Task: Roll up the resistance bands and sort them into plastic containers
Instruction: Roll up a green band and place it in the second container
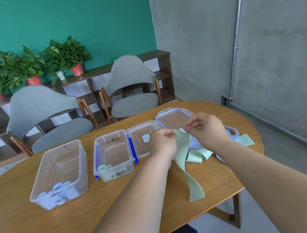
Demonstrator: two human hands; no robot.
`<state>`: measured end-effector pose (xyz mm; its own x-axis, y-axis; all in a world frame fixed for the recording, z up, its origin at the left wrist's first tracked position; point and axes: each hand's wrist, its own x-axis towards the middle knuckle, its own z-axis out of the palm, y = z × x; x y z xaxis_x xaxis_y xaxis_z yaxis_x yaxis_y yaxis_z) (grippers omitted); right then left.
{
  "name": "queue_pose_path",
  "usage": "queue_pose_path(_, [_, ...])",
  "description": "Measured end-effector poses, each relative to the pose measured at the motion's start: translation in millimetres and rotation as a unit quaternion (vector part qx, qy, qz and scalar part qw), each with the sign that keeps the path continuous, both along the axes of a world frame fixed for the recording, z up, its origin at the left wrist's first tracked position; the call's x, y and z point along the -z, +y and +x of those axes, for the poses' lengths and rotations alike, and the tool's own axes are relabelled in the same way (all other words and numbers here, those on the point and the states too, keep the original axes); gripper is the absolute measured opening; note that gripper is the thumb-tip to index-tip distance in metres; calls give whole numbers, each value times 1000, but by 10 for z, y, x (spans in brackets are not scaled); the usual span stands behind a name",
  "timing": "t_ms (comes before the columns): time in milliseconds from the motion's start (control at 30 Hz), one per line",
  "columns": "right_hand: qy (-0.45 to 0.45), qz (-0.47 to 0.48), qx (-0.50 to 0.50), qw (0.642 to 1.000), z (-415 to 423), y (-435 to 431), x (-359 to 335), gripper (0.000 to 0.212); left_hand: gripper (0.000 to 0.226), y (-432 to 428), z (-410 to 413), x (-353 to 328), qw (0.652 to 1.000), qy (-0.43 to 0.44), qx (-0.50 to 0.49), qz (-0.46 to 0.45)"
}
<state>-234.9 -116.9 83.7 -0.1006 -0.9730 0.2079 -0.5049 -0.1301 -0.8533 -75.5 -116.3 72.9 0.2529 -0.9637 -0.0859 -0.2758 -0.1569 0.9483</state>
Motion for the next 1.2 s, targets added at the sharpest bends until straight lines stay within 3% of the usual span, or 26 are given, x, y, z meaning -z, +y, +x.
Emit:
queue_pose_path(100, [-12, 37, 15, 999, 89, 19, -100, 15, 20, 113, 167, -123, 1000, 9, -5, -22])
queue_pose_path(267, [-118, 148, -77, 979, 369, 114, -247, 21, 17, 316, 521, -264, 998, 34, -14, -52])
queue_pose_path(433, [-146, 111, -130, 974, 800, 247, -401, 11, 16, 614, 929, -420, 998, 7, -38, -56])
queue_pose_path(933, [-219, 63, -311, 923, 2323, 859, -817, 19, 17, 1596, 2341, -745, 976, 42, -139, -162])
queue_pose_path(1000, [-179, 41, -303, 935, 2568, 888, -829, 29, 18, 1719, 2563, -749, 975, 15, -148, -167])
queue_pose_path(1100, [-1, -100, -258, 961, 2942, 923, -780, 48, 20, 1893, 2873, -745, 976, -36, -145, -158])
queue_pose_path(1200, [155, -285, -298, 898, 3280, 1012, -812, 41, 18, 2068, 3174, -750, 978, -80, -132, -140])
